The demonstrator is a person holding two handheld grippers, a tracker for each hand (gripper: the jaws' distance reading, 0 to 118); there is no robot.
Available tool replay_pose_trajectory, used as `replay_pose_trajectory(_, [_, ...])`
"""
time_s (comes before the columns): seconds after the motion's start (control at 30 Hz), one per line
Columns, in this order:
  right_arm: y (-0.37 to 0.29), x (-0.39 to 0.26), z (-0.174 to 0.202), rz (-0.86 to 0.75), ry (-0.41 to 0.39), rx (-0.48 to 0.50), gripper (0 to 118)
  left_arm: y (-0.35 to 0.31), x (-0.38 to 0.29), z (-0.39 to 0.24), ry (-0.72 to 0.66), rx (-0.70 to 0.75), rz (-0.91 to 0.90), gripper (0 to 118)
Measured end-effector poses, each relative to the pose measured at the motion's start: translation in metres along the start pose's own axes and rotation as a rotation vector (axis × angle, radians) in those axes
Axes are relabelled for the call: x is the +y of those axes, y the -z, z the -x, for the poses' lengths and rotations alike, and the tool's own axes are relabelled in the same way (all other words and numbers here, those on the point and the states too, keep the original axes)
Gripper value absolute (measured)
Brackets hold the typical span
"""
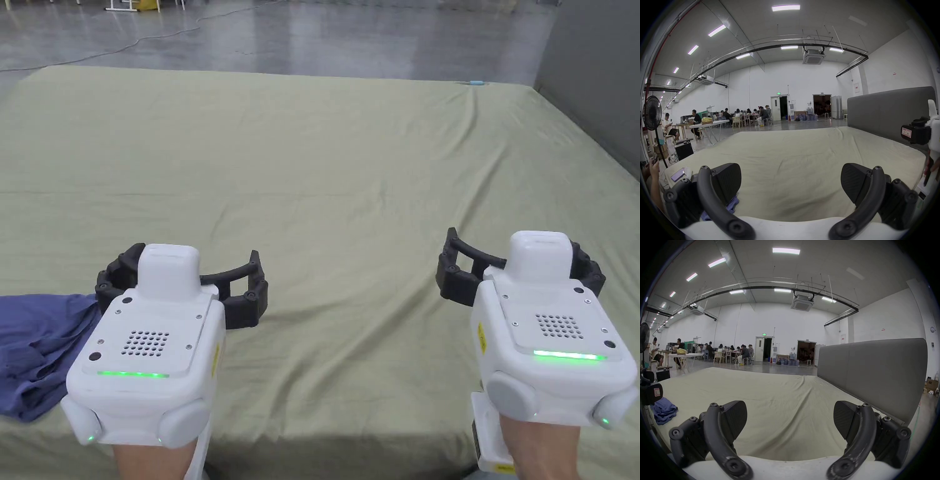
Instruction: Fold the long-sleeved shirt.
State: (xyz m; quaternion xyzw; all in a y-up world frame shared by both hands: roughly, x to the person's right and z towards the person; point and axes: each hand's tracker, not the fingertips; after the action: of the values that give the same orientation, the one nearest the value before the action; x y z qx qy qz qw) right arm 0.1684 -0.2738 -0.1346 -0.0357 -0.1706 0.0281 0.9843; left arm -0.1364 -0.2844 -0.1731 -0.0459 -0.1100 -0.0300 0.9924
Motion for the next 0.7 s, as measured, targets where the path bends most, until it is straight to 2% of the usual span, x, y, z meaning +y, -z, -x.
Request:
replay_pose_trajectory(0.37, [0.001, 0.0, -0.001, 0.017, 0.003, -0.003, 108, 0.0, 0.0, -0.001, 0.005, -0.008, 0.0, 117])
replay_pose_trajectory(0.47, [0.002, 0.006, -0.002, 0.119, 0.047, 0.075, 108, 0.001, 0.0, -0.001, 0.004, -0.01, -0.001, 117])
replay_pose_trajectory(0.6, [0.006, 0.021, -0.003, 0.234, 0.155, 0.104, 108, 0.0, 0.001, -0.002, 0.008, -0.009, -0.004, 117])
replay_pose_trajectory(0.7, [0.006, 0.03, 0.003, 0.252, 0.174, 0.026, 108, 0.0, 0.002, -0.002, 0.006, -0.009, -0.003, 117])
